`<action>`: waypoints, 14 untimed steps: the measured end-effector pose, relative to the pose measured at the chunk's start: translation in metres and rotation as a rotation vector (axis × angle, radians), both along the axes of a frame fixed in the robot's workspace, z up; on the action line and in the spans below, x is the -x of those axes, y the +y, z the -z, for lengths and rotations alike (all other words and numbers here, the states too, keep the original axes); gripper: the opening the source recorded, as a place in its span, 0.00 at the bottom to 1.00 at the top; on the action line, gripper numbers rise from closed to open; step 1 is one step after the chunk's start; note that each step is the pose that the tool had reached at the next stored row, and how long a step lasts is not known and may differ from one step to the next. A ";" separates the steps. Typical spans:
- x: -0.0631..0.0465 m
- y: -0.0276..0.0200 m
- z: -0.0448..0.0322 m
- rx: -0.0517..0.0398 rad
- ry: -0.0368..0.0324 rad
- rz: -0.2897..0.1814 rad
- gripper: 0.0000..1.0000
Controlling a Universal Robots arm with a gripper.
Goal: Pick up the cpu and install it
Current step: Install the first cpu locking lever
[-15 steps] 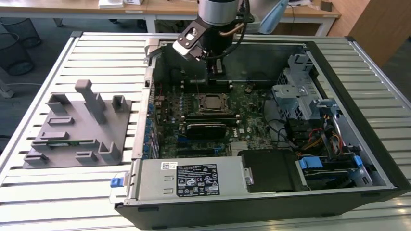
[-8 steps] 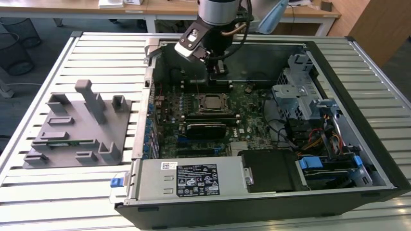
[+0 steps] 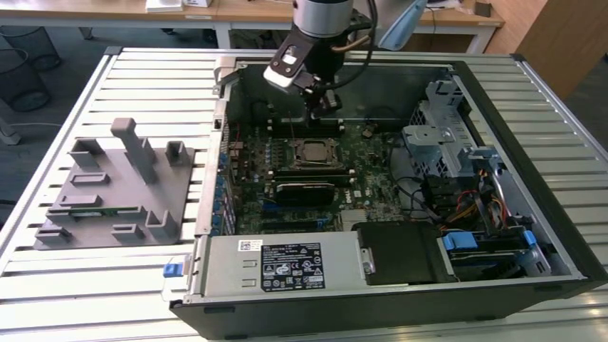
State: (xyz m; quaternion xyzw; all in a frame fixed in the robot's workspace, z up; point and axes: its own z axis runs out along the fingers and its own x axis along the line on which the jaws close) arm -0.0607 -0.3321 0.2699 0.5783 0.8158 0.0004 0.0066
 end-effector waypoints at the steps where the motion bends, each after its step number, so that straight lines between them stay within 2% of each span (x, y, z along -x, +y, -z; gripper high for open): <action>1: 0.000 0.0000 0.0000 0.0011 0.0000 -0.011 0.11; 8: 0.000 0.0000 0.0000 0.0094 0.0000 -0.089 0.11; 14: 0.000 0.0000 0.0000 0.0128 -0.0002 -0.157 0.11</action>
